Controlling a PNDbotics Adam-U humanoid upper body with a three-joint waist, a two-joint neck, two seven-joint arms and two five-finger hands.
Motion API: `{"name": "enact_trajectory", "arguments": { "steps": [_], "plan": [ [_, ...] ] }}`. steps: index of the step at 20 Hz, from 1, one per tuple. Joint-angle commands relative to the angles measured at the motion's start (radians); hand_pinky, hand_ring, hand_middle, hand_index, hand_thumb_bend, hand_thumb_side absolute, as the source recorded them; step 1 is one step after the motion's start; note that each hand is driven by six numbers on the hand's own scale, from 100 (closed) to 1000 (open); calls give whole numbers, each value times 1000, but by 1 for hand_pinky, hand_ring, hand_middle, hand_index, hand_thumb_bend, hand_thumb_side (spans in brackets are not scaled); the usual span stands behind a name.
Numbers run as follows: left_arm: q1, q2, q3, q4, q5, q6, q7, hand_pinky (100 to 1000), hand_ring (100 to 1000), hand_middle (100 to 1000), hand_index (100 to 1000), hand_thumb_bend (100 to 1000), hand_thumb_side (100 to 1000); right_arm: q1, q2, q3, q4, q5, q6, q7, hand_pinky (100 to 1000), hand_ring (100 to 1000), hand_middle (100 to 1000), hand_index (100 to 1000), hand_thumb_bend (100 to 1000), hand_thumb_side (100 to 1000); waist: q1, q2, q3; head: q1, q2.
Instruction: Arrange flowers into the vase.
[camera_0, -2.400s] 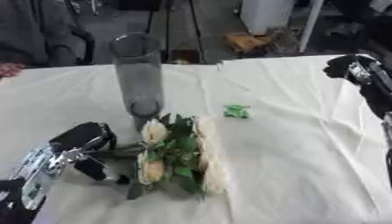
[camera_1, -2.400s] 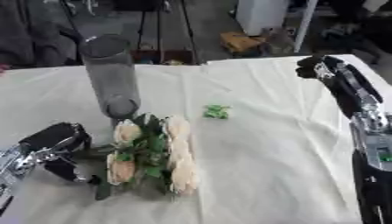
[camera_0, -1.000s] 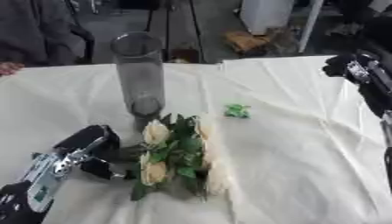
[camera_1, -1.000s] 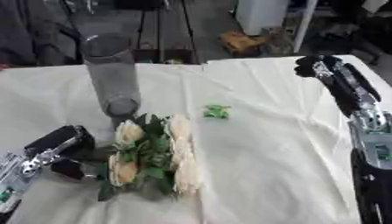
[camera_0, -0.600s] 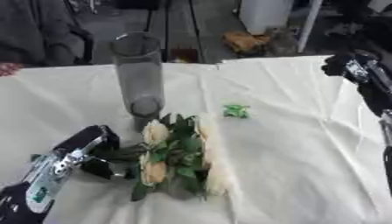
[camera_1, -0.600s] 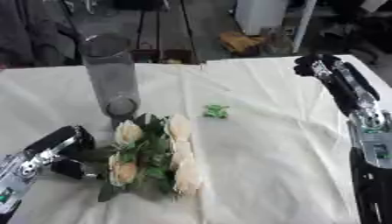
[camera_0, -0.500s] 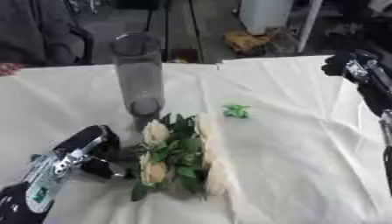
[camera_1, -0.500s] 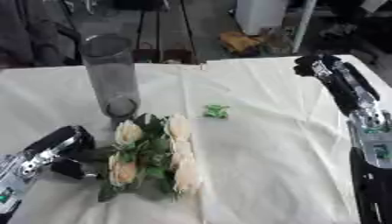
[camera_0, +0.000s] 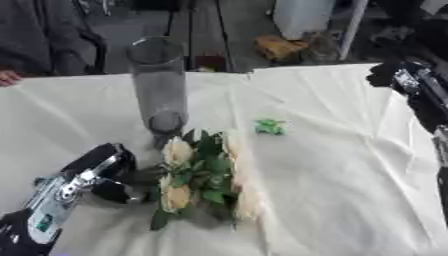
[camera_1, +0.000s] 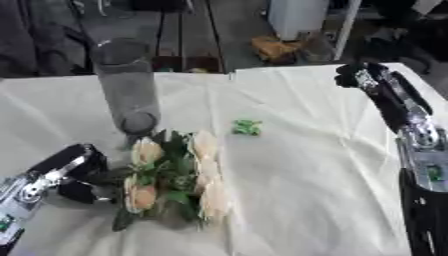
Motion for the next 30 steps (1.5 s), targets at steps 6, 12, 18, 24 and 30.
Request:
{"name": "enact_trajectory", "arguments": {
  "steps": [6,12,18,24,30],
  "plan": [
    [24,-8,-28,16,-13,0,-24,100,100,100,382,762,542,-19,-12,-5,-16,2,-2,2,794,753,537,721,100,818,0,-2,-3,-2,1],
    [23,-11,-32,17,-31,-6,-15,100,100,100,303,751,588,-19,-12,-5,-17,2,0,3,794,753,536,720,100,818,0,-1,-4,-3,3],
    [14,-21,-28,29,-37,-5,45,100,100,100,259,743,645,-19,-11,-5,-17,1,-1,3,794,753,536,719,100,821,0,-1,-3,-1,2],
    [10,-33,-27,44,-12,-7,83,100,100,100,187,742,731,-19,-12,-5,-15,1,-1,2,794,753,536,719,100,823,-1,0,-3,-1,1],
    [7,-32,-15,17,31,-9,125,100,100,100,122,814,780,-19,-12,-6,-15,1,-1,1,794,753,536,719,100,823,-1,-1,-2,-1,0]
  ]
}}
